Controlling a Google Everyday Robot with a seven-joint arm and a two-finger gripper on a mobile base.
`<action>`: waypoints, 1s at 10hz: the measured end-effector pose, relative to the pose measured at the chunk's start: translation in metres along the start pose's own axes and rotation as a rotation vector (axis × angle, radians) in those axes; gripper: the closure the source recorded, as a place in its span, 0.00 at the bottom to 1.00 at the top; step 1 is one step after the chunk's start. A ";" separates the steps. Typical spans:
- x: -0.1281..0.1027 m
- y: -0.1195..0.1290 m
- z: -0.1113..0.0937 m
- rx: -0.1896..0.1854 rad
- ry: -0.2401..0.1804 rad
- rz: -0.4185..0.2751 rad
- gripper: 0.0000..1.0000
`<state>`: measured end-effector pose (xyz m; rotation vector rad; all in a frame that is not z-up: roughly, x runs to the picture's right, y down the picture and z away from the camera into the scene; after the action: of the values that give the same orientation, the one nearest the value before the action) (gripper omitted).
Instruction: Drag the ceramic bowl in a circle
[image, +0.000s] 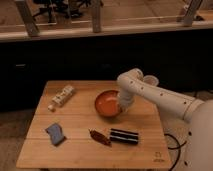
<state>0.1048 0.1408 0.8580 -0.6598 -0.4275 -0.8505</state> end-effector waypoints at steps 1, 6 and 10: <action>-0.001 0.002 0.001 -0.011 0.000 -0.017 0.98; -0.044 -0.023 0.003 -0.039 0.004 -0.111 0.98; -0.069 -0.050 0.004 -0.048 0.013 -0.201 0.98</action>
<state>0.0236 0.1574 0.8381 -0.6624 -0.4681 -1.0575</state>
